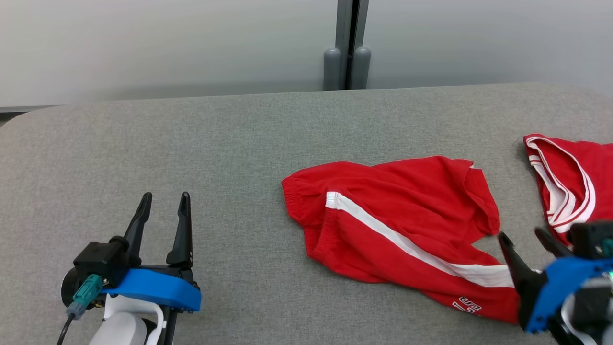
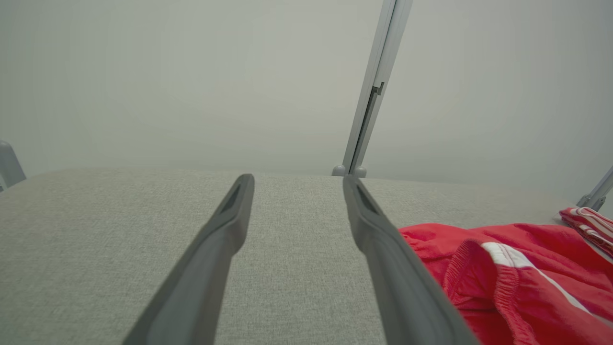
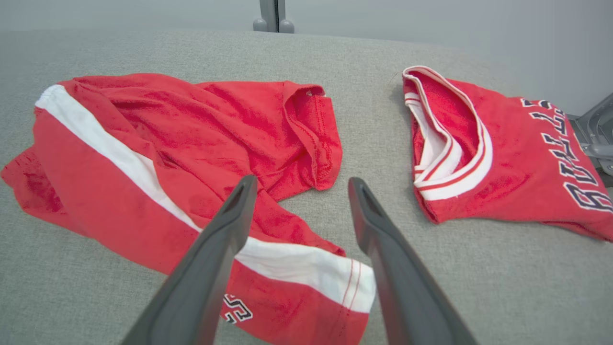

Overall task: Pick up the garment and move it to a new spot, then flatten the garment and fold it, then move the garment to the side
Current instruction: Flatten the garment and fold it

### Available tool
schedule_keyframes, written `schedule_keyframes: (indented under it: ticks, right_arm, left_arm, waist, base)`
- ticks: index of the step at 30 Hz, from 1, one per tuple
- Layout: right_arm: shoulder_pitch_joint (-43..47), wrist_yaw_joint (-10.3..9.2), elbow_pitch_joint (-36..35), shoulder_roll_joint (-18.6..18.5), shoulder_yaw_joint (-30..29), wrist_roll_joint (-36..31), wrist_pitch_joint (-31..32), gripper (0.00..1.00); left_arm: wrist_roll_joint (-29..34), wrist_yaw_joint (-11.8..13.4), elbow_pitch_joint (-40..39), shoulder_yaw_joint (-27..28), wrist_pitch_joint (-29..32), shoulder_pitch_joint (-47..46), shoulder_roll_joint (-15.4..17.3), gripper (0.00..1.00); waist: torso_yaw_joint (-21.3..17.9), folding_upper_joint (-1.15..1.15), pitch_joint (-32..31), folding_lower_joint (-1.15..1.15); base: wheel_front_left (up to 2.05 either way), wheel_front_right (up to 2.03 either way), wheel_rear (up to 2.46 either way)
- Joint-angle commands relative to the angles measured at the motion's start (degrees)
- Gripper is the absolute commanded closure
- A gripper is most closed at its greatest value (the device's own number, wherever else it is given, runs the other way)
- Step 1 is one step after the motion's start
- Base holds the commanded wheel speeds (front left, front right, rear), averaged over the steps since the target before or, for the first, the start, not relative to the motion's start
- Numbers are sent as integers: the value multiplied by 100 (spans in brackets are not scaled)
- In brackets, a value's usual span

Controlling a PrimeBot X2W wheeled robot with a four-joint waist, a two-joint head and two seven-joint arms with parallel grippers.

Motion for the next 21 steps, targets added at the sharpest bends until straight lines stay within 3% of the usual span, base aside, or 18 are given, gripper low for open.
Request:
schedule_keyframes:
  ticks: [1, 9, 15, 21]
  right_arm:
    - [-327, 1, 119, 61, 117, -21, 63, 0]
    - [-2297, 1, 1915, -145, 1372, 174, 269, 0]
    - [-3576, 1, 3170, -868, 2966, 436, 287, 0]
    - [-4277, 0, 3868, -1398, 4015, 971, 315, 0]
  left_arm:
    - [-21, 16, -11, 0, 14, -9, 6, 0]
    - [33, -126, 53, -187, 51, -269, -66, 0]
    - [129, -327, 209, -479, 68, -557, -233, 0]
    - [206, -458, 375, -701, 52, -722, -368, 0]
  waist:
    - [20, 0, 17, 0]
    - [368, 0, 203, 0]
    - [904, 0, 344, 0]
    - [1313, 0, 473, 0]
  base:
    - [0, 0, 0]
    - [0, 0, 0]
    - [0, 0, 0]
    - [0, 0, 0]
